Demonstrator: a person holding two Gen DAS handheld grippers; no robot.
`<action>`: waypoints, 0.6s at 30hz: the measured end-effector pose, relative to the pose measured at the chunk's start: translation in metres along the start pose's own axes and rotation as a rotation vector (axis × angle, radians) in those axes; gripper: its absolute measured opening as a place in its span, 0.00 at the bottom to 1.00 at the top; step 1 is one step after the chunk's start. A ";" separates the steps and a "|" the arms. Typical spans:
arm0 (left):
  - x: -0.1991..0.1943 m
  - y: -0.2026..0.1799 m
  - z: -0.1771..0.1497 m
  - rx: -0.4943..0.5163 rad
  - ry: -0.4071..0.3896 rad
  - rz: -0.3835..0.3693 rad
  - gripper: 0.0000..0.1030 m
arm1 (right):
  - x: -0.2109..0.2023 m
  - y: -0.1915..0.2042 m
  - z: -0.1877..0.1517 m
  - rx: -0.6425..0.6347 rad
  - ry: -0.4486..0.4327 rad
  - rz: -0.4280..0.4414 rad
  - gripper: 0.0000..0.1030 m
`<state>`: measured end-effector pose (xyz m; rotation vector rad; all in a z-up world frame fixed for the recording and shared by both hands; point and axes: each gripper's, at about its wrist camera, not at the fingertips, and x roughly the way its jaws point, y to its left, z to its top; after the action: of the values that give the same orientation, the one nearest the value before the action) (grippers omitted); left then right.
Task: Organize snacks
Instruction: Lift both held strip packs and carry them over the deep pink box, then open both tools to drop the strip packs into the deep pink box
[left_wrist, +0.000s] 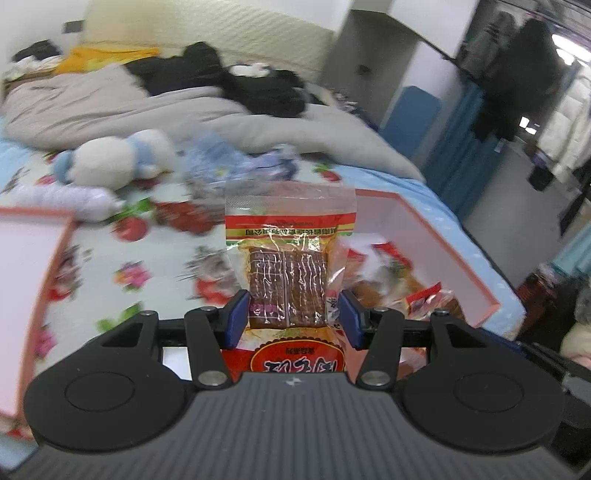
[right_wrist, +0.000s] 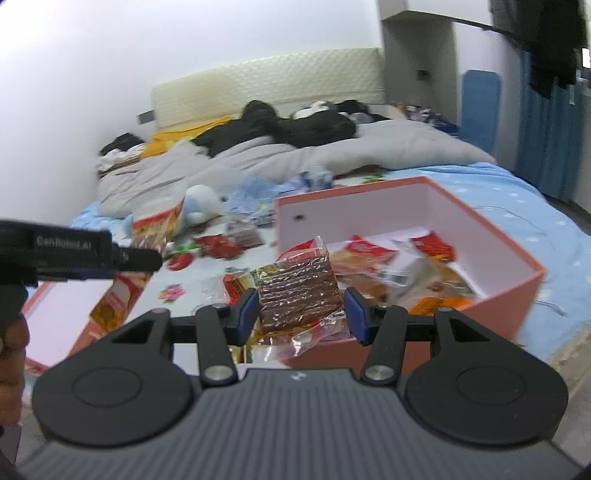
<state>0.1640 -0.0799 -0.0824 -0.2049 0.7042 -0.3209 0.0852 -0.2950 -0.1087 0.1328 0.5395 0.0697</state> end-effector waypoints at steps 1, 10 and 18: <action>0.005 -0.009 0.003 0.010 0.001 -0.017 0.56 | -0.001 -0.006 0.000 0.006 0.001 -0.012 0.52; 0.067 -0.063 0.023 0.064 0.044 -0.113 0.56 | 0.019 -0.061 0.012 0.059 0.000 -0.086 0.52; 0.137 -0.086 0.048 0.113 0.113 -0.139 0.56 | 0.063 -0.095 0.028 0.072 0.022 -0.107 0.52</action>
<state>0.2745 -0.2049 -0.1039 -0.1293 0.7825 -0.5069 0.1564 -0.3861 -0.1303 0.1734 0.5705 -0.0531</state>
